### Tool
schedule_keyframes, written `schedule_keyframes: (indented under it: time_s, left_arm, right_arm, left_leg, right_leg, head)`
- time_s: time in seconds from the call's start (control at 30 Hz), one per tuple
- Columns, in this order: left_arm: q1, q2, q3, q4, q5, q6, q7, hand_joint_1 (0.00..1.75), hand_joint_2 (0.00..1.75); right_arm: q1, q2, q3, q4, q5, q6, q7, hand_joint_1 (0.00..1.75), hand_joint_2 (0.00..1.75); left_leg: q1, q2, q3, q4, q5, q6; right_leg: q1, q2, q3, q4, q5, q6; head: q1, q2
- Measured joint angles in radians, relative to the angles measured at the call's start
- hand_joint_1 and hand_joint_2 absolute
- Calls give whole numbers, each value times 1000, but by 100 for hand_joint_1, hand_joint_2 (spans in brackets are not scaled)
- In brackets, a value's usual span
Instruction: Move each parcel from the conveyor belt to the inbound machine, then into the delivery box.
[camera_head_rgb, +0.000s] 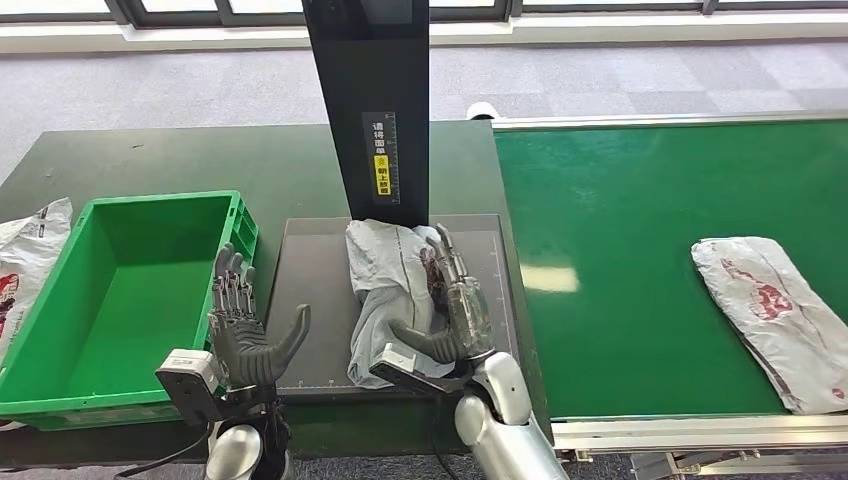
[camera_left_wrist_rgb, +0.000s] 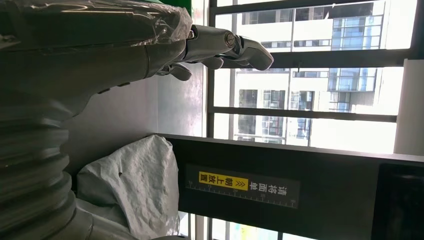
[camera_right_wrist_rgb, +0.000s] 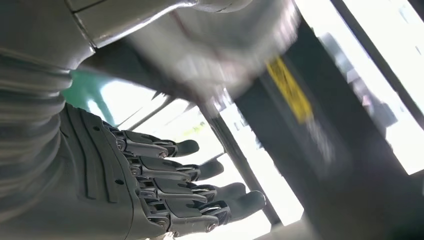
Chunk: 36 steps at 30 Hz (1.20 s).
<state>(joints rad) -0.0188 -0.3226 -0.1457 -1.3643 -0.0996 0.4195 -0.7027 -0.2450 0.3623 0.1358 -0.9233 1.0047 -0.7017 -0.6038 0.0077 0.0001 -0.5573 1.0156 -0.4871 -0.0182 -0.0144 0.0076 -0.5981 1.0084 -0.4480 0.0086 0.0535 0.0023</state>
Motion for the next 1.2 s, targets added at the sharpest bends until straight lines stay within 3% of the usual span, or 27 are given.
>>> schedule_keyframes:
  time_s: [0.13,0.3,0.47,0.67,0.83,1.0,1.2]
  left_arm:
    - [0,0,0,0,0,10,0,0,175]
    - [0,0,0,0,0,13,0,0,175]
    - [0,0,0,0,0,16,0,0,175]
    - [-1,0,0,4,-12,16,0,0,175]
    - [-31,-1,-18,69,-172,0,3,0,175]
    - [-115,-8,-102,197,-324,19,72,0,175]
    - [-238,-25,-199,348,-326,39,133,0,175]
  right_arm:
    - [44,-7,-49,-240,-146,-1,-88,0,175]
    - [92,-16,-70,-525,-204,-1,-95,0,175]
    - [123,-22,-80,-715,-228,0,-95,0,175]
    - [144,-26,-82,-814,-256,0,-95,0,175]
    - [154,-27,-81,-871,-284,1,-95,0,175]
    - [155,-27,-76,-880,-303,1,-95,0,175]
    - [154,-27,-75,-880,-323,2,-95,0,175]
  left_leg:
    - [-1,0,0,0,-1,1]
    - [-2,0,0,0,-1,1]
    - [-2,2,0,0,-1,1]
    - [-1,2,1,0,-1,1]
    - [-2,2,1,0,-1,1]
    - [-2,2,2,1,-1,1]
    - [-2,2,1,1,-1,1]
  right_leg:
    - [-1,0,0,0,0,0]
    - [-1,0,0,0,0,0]
    - [-1,1,-1,0,0,0]
    - [-1,1,-1,0,0,0]
    - [-1,1,0,0,0,0]
    - [-1,1,0,0,1,1]
    - [-1,1,0,0,1,1]
  head:
    - [0,0]
    - [0,0]
    - [0,0]
    - [0,0]
    - [0,0]
    - [0,0]
    - [0,0]
